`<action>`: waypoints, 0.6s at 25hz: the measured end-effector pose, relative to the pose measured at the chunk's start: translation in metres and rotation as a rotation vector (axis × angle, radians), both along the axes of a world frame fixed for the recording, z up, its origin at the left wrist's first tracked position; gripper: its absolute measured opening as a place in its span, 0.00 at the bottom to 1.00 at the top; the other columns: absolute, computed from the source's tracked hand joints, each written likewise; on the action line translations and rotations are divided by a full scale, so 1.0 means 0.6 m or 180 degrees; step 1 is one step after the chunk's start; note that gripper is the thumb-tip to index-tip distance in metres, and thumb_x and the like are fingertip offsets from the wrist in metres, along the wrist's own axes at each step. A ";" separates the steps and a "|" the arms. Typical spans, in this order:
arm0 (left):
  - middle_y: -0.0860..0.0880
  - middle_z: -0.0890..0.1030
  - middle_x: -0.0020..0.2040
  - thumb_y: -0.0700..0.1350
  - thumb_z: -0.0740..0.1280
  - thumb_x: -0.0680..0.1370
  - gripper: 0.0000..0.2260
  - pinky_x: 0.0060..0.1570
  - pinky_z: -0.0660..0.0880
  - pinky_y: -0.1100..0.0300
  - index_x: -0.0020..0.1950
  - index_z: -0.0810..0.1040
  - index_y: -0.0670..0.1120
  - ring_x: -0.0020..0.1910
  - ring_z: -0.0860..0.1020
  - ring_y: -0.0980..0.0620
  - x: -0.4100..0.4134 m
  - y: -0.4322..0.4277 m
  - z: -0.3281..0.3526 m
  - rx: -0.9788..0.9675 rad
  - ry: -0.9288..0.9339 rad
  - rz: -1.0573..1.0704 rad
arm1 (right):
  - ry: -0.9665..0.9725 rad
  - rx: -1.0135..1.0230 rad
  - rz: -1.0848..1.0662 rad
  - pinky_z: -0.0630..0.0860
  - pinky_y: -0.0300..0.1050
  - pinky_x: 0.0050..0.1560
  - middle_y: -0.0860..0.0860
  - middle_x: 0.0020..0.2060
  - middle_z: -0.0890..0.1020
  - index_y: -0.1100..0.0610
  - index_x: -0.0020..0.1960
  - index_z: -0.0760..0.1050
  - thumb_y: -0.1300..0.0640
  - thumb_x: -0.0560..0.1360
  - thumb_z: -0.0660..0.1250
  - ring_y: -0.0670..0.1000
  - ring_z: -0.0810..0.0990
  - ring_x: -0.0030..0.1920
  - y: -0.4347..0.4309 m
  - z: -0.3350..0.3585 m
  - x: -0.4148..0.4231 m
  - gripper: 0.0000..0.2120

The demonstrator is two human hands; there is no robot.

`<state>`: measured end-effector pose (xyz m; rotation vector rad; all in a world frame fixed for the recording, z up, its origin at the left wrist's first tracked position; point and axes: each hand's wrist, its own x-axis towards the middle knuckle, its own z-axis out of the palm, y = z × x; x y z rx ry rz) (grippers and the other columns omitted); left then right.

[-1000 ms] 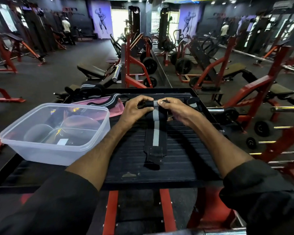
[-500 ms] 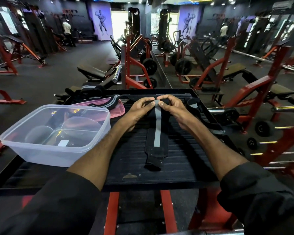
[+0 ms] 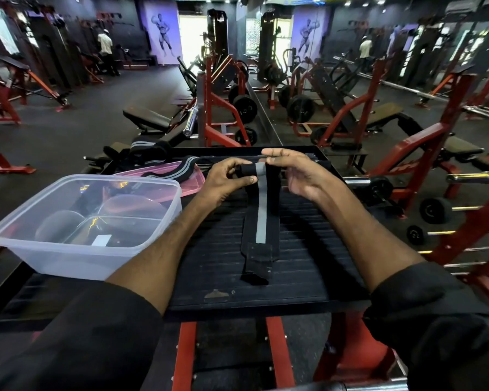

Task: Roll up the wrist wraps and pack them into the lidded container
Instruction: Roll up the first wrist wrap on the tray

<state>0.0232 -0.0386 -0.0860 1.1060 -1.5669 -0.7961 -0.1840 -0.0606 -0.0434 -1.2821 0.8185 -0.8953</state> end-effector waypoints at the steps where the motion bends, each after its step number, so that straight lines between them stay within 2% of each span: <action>1: 0.54 0.83 0.49 0.37 0.78 0.71 0.15 0.50 0.77 0.64 0.51 0.81 0.53 0.48 0.81 0.61 0.000 -0.002 -0.001 -0.0047 -0.0065 0.0049 | 0.0013 0.0013 -0.0106 0.77 0.50 0.52 0.51 0.52 0.84 0.54 0.63 0.79 0.60 0.77 0.70 0.52 0.82 0.54 -0.003 -0.002 0.003 0.14; 2: 0.55 0.83 0.49 0.37 0.78 0.70 0.16 0.51 0.77 0.65 0.51 0.81 0.53 0.48 0.81 0.63 -0.001 -0.003 -0.001 -0.0091 -0.0124 0.0098 | 0.0186 -0.0092 -0.0139 0.77 0.49 0.51 0.51 0.52 0.84 0.55 0.64 0.78 0.58 0.78 0.70 0.51 0.81 0.54 -0.003 -0.006 0.005 0.15; 5: 0.58 0.82 0.49 0.36 0.79 0.69 0.16 0.54 0.77 0.65 0.52 0.81 0.50 0.46 0.80 0.69 -0.003 -0.003 -0.001 -0.0237 -0.0254 0.0252 | 0.1040 -0.0717 0.0104 0.76 0.34 0.49 0.51 0.58 0.83 0.58 0.66 0.75 0.51 0.78 0.71 0.46 0.81 0.57 0.000 -0.030 0.004 0.20; 7: 0.59 0.81 0.49 0.37 0.79 0.69 0.16 0.54 0.76 0.67 0.53 0.81 0.48 0.46 0.79 0.71 -0.006 -0.001 -0.003 -0.0340 -0.0418 0.0344 | 0.1097 -0.0883 -0.0063 0.76 0.30 0.45 0.50 0.58 0.82 0.59 0.65 0.75 0.52 0.78 0.72 0.43 0.81 0.54 0.001 -0.041 0.000 0.20; 9: 0.60 0.81 0.49 0.39 0.79 0.70 0.16 0.53 0.76 0.69 0.55 0.81 0.48 0.47 0.79 0.70 -0.011 0.005 -0.003 -0.0385 -0.0480 0.0441 | 0.0937 -0.1116 -0.0280 0.76 0.33 0.45 0.49 0.51 0.82 0.61 0.60 0.77 0.56 0.77 0.73 0.42 0.81 0.48 -0.001 -0.043 0.003 0.16; 11: 0.57 0.81 0.52 0.41 0.78 0.71 0.16 0.53 0.76 0.67 0.56 0.80 0.49 0.50 0.79 0.64 -0.012 0.005 0.000 -0.0352 -0.0548 0.0376 | 0.0790 -0.1313 -0.0330 0.76 0.35 0.45 0.51 0.45 0.80 0.64 0.57 0.77 0.60 0.77 0.73 0.43 0.80 0.43 -0.005 -0.043 0.005 0.12; 13: 0.54 0.80 0.56 0.42 0.75 0.75 0.15 0.55 0.75 0.67 0.60 0.78 0.47 0.54 0.79 0.59 -0.011 0.003 0.008 -0.0167 -0.0758 0.0069 | 0.0677 -0.1427 -0.0343 0.78 0.38 0.46 0.52 0.45 0.79 0.64 0.56 0.78 0.62 0.76 0.74 0.46 0.79 0.45 -0.008 -0.045 0.000 0.11; 15: 0.52 0.80 0.59 0.44 0.73 0.77 0.15 0.55 0.73 0.70 0.63 0.77 0.45 0.56 0.77 0.59 -0.010 0.003 0.017 0.0063 -0.0979 -0.0202 | 0.0571 -0.1426 -0.0291 0.79 0.41 0.50 0.54 0.48 0.80 0.63 0.57 0.78 0.64 0.75 0.74 0.48 0.80 0.48 -0.007 -0.051 -0.007 0.12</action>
